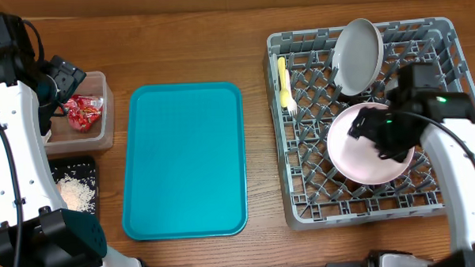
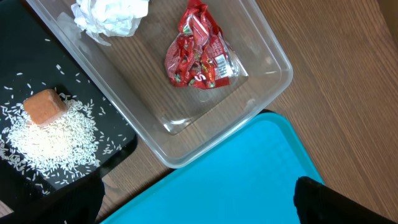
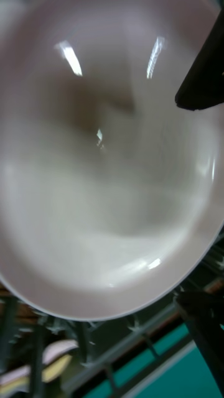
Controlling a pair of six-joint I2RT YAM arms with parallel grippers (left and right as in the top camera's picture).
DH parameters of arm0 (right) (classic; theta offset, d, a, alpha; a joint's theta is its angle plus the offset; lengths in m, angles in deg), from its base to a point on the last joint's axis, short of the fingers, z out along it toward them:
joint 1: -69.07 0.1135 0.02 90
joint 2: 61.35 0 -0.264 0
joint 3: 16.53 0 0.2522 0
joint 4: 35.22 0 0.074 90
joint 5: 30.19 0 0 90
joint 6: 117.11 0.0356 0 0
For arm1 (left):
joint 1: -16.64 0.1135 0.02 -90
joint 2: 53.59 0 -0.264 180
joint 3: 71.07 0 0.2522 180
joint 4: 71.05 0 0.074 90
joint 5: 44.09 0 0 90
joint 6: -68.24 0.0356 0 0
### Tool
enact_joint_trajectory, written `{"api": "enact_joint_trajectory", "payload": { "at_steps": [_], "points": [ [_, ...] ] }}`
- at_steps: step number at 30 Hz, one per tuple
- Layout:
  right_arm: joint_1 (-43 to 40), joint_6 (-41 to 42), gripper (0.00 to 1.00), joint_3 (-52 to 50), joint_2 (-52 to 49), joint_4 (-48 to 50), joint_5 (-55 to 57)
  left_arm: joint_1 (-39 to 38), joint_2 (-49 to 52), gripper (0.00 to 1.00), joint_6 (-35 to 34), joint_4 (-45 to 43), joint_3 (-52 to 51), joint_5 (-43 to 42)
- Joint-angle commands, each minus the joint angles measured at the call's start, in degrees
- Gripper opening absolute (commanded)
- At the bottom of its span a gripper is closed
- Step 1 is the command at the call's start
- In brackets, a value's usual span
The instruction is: Sort waste into correct bins and load items into the dishwasher rack
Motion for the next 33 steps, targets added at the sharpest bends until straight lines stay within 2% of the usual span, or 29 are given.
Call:
{"api": "enact_joint_trajectory", "payload": {
  "at_steps": [1,8,10,13,16,17,19,20,25,33],
  "points": [
    [-4.17,0.61,1.0,2.43,3.41,-0.81,13.16,-0.02,0.0,1.0,0.22,-0.09,-0.11,0.76],
    [-12.41,-1.4,1.0,1.09,1.73,-2.54,9.22,-0.02,0.02,1.0,0.22,-0.09,-0.11,0.76],
    [-12.81,-1.38,0.95,0.5,0.96,-2.54,8.5,-0.02,0.0,1.0,0.22,-0.09,-0.11,0.74],
    [-12.72,-1.33,0.78,-0.68,-0.31,-2.14,7.26,-0.02,0.0,1.0,0.22,-0.09,-0.09,0.76],
    [-12.74,-1.11,0.65,-2.25,-1.25,-1.22,6.1,-0.02,0.0,1.0,0.22,-0.09,-0.11,0.74],
    [-12.74,-1.09,0.58,-2.75,-1.53,-1.03,6.12,-0.02,0.0,1.0,0.22,-0.09,-0.09,0.76],
    [-12.74,-0.66,0.35,-3.17,-2.14,-0.92,6.12,-0.02,0.0,1.0,0.22,-0.09,-0.09,0.74],
    [-12.74,-0.63,0.27,-3.17,-2.27,-0.87,6.1,-0.02,0.0,1.0,0.22,-0.09,-0.09,0.76],
    [-12.74,-0.44,0.05,-3.17,-2.29,-0.44,6.12,-0.02,0.0,1.0,0.22,-0.09,-0.11,0.76],
    [-12.74,-0.42,0.04,-1.51,-1.95,-0.85,6.14,-0.02,0.0,1.0,0.22,-0.09,-0.11,0.76]
  ]
}}
